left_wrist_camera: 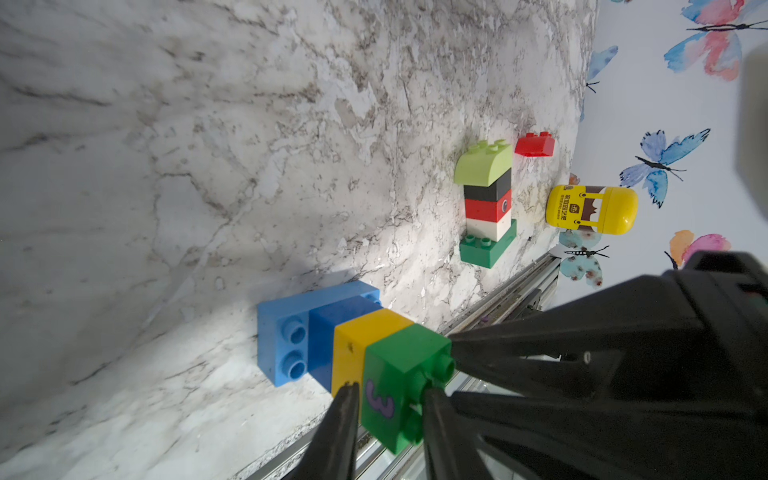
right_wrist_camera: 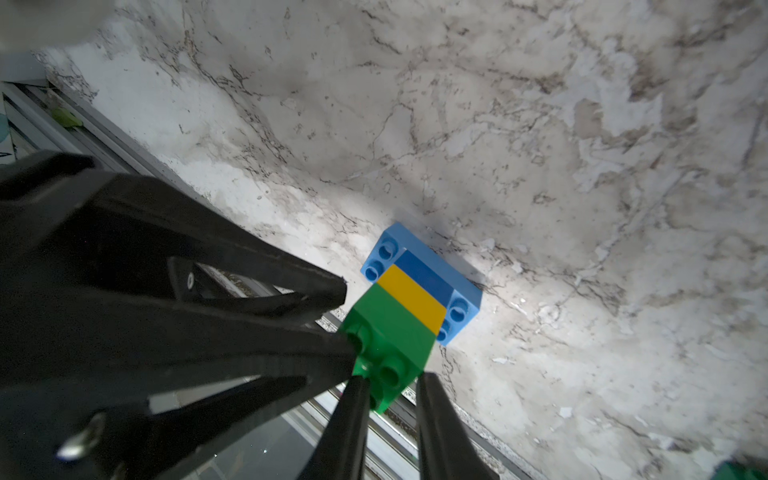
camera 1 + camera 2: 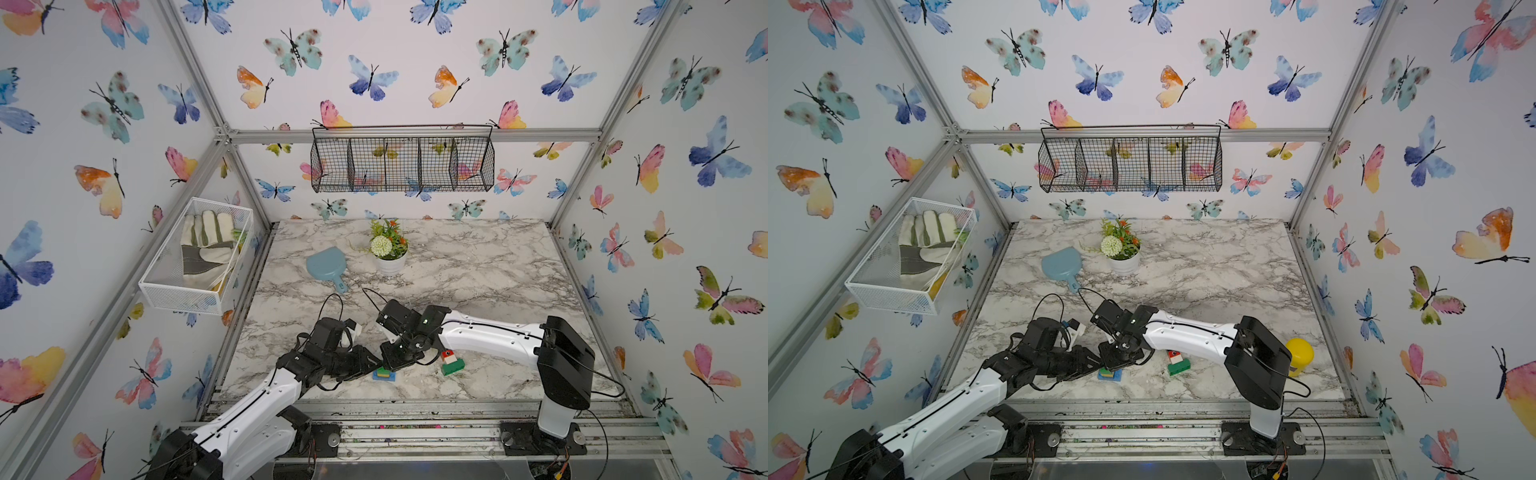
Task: Assemble the number 1 with lego
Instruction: Adjust the lego brick at the center of the board, then move the lego brick at the center of the board.
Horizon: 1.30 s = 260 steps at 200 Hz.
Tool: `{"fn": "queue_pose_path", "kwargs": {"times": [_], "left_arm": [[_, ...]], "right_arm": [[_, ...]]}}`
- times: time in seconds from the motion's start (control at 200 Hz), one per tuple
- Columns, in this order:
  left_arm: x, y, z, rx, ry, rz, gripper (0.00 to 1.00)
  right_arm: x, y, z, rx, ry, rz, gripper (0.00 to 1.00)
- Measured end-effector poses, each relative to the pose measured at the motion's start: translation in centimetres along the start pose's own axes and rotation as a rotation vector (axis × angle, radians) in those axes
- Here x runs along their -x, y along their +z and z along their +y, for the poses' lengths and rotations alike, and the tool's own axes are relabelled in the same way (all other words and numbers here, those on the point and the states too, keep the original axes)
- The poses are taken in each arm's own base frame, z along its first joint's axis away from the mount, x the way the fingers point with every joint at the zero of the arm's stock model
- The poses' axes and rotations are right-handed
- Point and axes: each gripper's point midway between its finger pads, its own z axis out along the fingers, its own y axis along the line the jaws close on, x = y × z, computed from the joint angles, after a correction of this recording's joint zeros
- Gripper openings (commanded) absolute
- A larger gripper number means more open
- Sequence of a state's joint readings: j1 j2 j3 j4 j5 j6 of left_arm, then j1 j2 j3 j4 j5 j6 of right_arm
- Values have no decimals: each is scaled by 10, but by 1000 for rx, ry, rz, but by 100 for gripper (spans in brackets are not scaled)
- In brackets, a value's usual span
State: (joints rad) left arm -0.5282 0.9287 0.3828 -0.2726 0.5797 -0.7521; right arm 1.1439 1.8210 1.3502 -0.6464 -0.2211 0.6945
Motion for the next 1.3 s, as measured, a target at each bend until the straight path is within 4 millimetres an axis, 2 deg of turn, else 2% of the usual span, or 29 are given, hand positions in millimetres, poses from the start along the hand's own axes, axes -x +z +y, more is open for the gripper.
{"fn": "queue_pose_path", "kwargs": {"times": [0.14, 0.36, 0.461, 0.651, 0.771, 0.876, 0.976, 1.086, 1.191, 1.302], "left_arm": [[0, 0, 0, 0, 4, 0, 33], [2, -1, 0, 1, 1, -9, 45], [3, -2, 0, 9, -5, -13, 46], [11, -10, -11, 4, 4, -44, 57], [25, -21, -19, 17, 16, -111, 60], [49, -38, -17, 72, -3, -235, 60], [71, -60, -6, 122, -60, -374, 60], [81, -78, 8, 156, -121, -475, 61], [80, -85, 19, 168, -158, -512, 61], [77, -88, 26, 179, -179, -522, 62]], "right_arm": [[1, -2, 1, 5, -8, -4, 29], [2, -9, 0, 0, -36, -38, 38], [11, -25, 9, 35, -60, -109, 41], [21, -67, 18, 85, -119, -266, 44], [25, -83, 14, 56, -228, -340, 46], [23, -90, 9, 25, -409, -391, 49], [8, -85, 3, 20, -639, -410, 54], [-10, -73, -2, 28, -857, -388, 56], [-10, -59, 4, 43, -985, -352, 58], [-3, -41, 9, 47, -1045, -323, 61]]}}
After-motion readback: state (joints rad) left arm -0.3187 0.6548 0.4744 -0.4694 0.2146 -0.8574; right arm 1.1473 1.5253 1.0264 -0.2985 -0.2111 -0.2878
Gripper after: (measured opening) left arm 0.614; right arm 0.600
